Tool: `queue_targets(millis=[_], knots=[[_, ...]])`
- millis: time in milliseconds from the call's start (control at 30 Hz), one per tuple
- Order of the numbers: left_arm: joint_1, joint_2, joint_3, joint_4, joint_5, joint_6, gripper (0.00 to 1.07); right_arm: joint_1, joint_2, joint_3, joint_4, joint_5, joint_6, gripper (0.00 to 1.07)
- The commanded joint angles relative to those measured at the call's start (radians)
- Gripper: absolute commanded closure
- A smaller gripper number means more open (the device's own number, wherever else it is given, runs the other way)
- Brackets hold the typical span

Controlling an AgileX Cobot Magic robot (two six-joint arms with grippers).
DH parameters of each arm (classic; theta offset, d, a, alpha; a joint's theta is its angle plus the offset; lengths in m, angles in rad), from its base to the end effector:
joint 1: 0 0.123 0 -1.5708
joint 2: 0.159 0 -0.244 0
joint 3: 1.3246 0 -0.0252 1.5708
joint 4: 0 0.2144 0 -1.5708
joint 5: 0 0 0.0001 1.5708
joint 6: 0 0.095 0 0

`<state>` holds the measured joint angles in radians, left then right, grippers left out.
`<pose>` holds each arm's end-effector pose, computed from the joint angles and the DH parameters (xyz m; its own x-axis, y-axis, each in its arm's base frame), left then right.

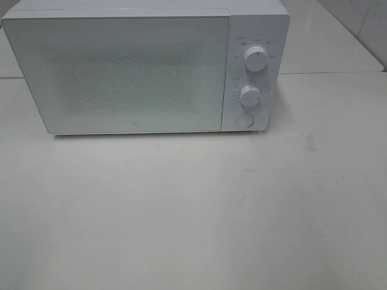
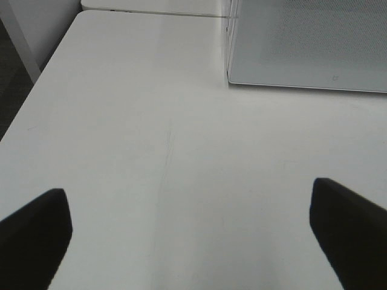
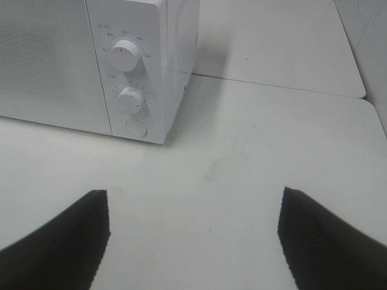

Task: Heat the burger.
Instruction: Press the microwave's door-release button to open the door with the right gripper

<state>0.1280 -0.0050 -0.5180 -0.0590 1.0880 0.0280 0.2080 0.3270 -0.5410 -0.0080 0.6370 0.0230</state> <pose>0.0050 -0.0044 0.2603 -0.4555 -0.0580 -0.8884 -0.0812 0.9964 -0.0235 0.0697 0.0143 0.2932 -0.3257 -0.0518 -0.9440 -0.1967 0.9804 0.0141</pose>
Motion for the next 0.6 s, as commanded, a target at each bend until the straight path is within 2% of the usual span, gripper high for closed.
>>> queue_targets(millis=[33,600], knots=[[0.005,-0.006,0.000,0.001,-0.015,-0.005,0.06,-0.009,0.058,-0.007,-0.006,-0.096,0.005,0.32],[0.005,-0.006,0.000,0.001,-0.015,-0.005,0.06,-0.009,0.412,-0.003,-0.006,-0.512,0.013,0.32]])
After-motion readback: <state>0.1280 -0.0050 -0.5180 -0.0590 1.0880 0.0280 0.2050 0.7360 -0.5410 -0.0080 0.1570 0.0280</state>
